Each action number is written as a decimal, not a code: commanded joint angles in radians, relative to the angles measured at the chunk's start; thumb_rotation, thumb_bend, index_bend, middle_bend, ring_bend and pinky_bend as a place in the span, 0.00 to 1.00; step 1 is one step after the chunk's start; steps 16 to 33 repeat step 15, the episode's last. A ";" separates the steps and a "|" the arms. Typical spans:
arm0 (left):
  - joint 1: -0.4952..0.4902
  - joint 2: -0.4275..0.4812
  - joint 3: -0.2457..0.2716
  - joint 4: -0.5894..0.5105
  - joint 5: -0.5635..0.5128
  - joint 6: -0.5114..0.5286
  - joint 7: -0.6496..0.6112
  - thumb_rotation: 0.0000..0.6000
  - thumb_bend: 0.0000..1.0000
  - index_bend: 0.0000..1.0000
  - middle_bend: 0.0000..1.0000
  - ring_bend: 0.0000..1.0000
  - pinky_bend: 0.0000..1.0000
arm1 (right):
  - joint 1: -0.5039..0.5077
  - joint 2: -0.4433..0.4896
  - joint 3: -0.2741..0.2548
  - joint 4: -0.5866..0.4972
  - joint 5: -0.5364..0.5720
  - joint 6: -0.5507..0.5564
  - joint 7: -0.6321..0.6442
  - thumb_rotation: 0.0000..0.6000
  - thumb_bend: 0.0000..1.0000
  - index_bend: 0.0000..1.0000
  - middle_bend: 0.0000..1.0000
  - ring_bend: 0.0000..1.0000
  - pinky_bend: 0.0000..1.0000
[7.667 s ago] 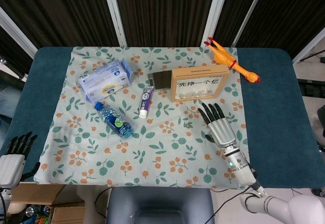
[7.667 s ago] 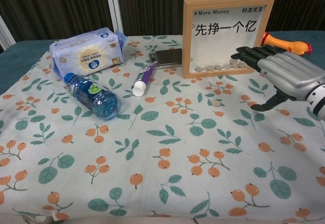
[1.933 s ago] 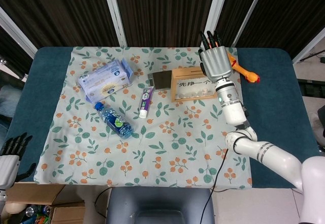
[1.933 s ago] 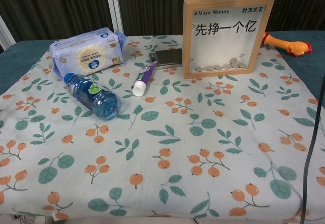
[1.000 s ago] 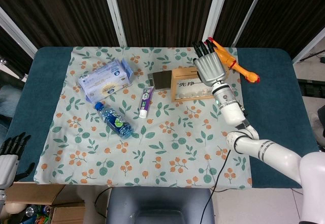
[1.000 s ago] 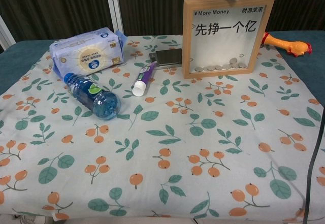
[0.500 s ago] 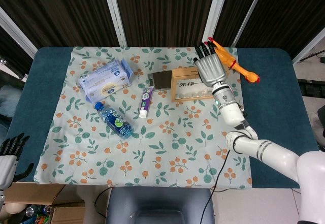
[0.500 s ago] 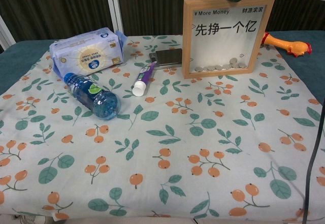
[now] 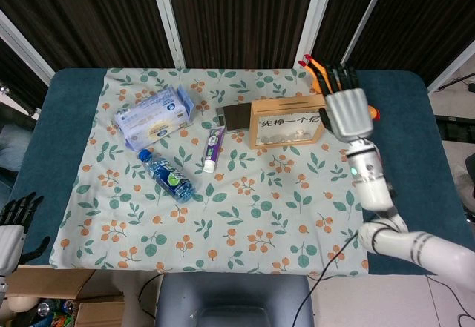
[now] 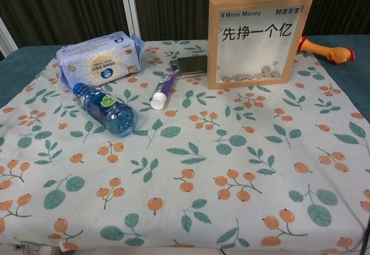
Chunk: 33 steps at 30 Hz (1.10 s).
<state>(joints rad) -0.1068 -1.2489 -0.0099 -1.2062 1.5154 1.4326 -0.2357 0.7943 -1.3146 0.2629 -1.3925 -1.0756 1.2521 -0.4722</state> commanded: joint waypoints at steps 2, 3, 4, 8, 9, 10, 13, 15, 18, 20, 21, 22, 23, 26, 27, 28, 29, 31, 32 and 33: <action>-0.001 0.005 0.000 -0.008 0.009 0.010 0.009 1.00 0.33 0.00 0.00 0.00 0.00 | -0.321 0.115 -0.197 -0.212 -0.116 0.229 0.145 1.00 0.47 0.00 0.00 0.00 0.00; -0.001 0.006 0.000 -0.011 0.011 0.012 0.013 1.00 0.33 0.00 0.00 0.00 0.00 | -0.357 0.117 -0.224 -0.219 -0.121 0.244 0.158 1.00 0.45 0.00 0.00 0.00 0.00; 0.000 0.009 0.000 -0.016 0.012 0.016 0.017 1.00 0.33 0.00 0.00 0.00 0.00 | -0.400 0.114 -0.254 -0.220 -0.129 0.263 0.173 1.00 0.43 0.00 0.00 0.00 0.00; 0.003 0.011 0.000 -0.022 0.014 0.026 0.024 1.00 0.33 0.00 0.00 0.00 0.00 | -0.499 0.071 -0.306 -0.186 -0.158 0.313 0.217 1.00 0.41 0.00 0.00 0.00 0.00; 0.004 0.010 -0.001 -0.021 0.014 0.029 0.023 1.00 0.33 0.00 0.00 0.00 0.00 | -0.514 0.060 -0.311 -0.175 -0.162 0.318 0.225 1.00 0.41 0.00 0.00 0.00 0.00; 0.005 0.008 -0.001 -0.019 0.015 0.032 0.023 1.00 0.33 0.00 0.00 0.00 0.00 | -0.526 0.051 -0.313 -0.166 -0.163 0.318 0.232 1.00 0.41 0.00 0.00 0.00 0.00; 0.006 0.007 0.000 -0.018 0.015 0.033 0.022 1.00 0.33 0.00 0.00 0.00 0.00 | -0.534 0.045 -0.312 -0.159 -0.162 0.317 0.237 1.00 0.41 0.00 0.00 0.00 0.00; 0.006 0.006 0.001 -0.016 0.018 0.034 0.023 1.00 0.33 0.00 0.00 0.00 0.00 | -0.545 0.039 -0.304 -0.157 -0.149 0.304 0.251 1.00 0.41 0.00 0.00 0.00 0.00; 0.006 0.006 0.001 -0.016 0.018 0.034 0.023 1.00 0.33 0.00 0.00 0.00 0.00 | -0.545 0.039 -0.304 -0.157 -0.149 0.304 0.251 1.00 0.41 0.00 0.00 0.00 0.00; 0.006 0.006 0.001 -0.016 0.018 0.034 0.023 1.00 0.33 0.00 0.00 0.00 0.00 | -0.545 0.039 -0.304 -0.157 -0.149 0.304 0.251 1.00 0.41 0.00 0.00 0.00 0.00; 0.006 0.006 0.001 -0.016 0.018 0.034 0.023 1.00 0.33 0.00 0.00 0.00 0.00 | -0.545 0.039 -0.304 -0.157 -0.149 0.304 0.251 1.00 0.41 0.00 0.00 0.00 0.00; 0.006 0.006 0.001 -0.016 0.018 0.034 0.023 1.00 0.33 0.00 0.00 0.00 0.00 | -0.545 0.039 -0.304 -0.157 -0.149 0.304 0.251 1.00 0.41 0.00 0.00 0.00 0.00; 0.006 0.006 0.001 -0.016 0.018 0.034 0.023 1.00 0.33 0.00 0.00 0.00 0.00 | -0.545 0.039 -0.304 -0.157 -0.149 0.304 0.251 1.00 0.41 0.00 0.00 0.00 0.00; 0.006 0.006 0.001 -0.016 0.018 0.034 0.023 1.00 0.33 0.00 0.00 0.00 0.00 | -0.545 0.039 -0.304 -0.157 -0.149 0.304 0.251 1.00 0.41 0.00 0.00 0.00 0.00; 0.006 0.006 0.001 -0.016 0.018 0.034 0.023 1.00 0.33 0.00 0.00 0.00 0.00 | -0.545 0.039 -0.304 -0.157 -0.149 0.304 0.251 1.00 0.41 0.00 0.00 0.00 0.00; 0.006 0.006 0.001 -0.016 0.018 0.034 0.023 1.00 0.33 0.00 0.00 0.00 0.00 | -0.545 0.039 -0.304 -0.157 -0.149 0.304 0.251 1.00 0.41 0.00 0.00 0.00 0.00; 0.006 0.006 0.001 -0.016 0.018 0.034 0.023 1.00 0.33 0.00 0.00 0.00 0.00 | -0.545 0.039 -0.304 -0.157 -0.149 0.304 0.251 1.00 0.41 0.00 0.00 0.00 0.00; 0.006 0.006 0.001 -0.016 0.018 0.034 0.023 1.00 0.33 0.00 0.00 0.00 0.00 | -0.545 0.039 -0.304 -0.157 -0.149 0.304 0.251 1.00 0.41 0.00 0.00 0.00 0.00; 0.006 0.006 0.001 -0.016 0.018 0.034 0.023 1.00 0.33 0.00 0.00 0.00 0.00 | -0.545 0.039 -0.304 -0.157 -0.149 0.304 0.251 1.00 0.41 0.00 0.00 0.00 0.00; 0.006 0.006 0.001 -0.016 0.018 0.034 0.023 1.00 0.33 0.00 0.00 0.00 0.00 | -0.545 0.039 -0.304 -0.157 -0.149 0.304 0.251 1.00 0.41 0.00 0.00 0.00 0.00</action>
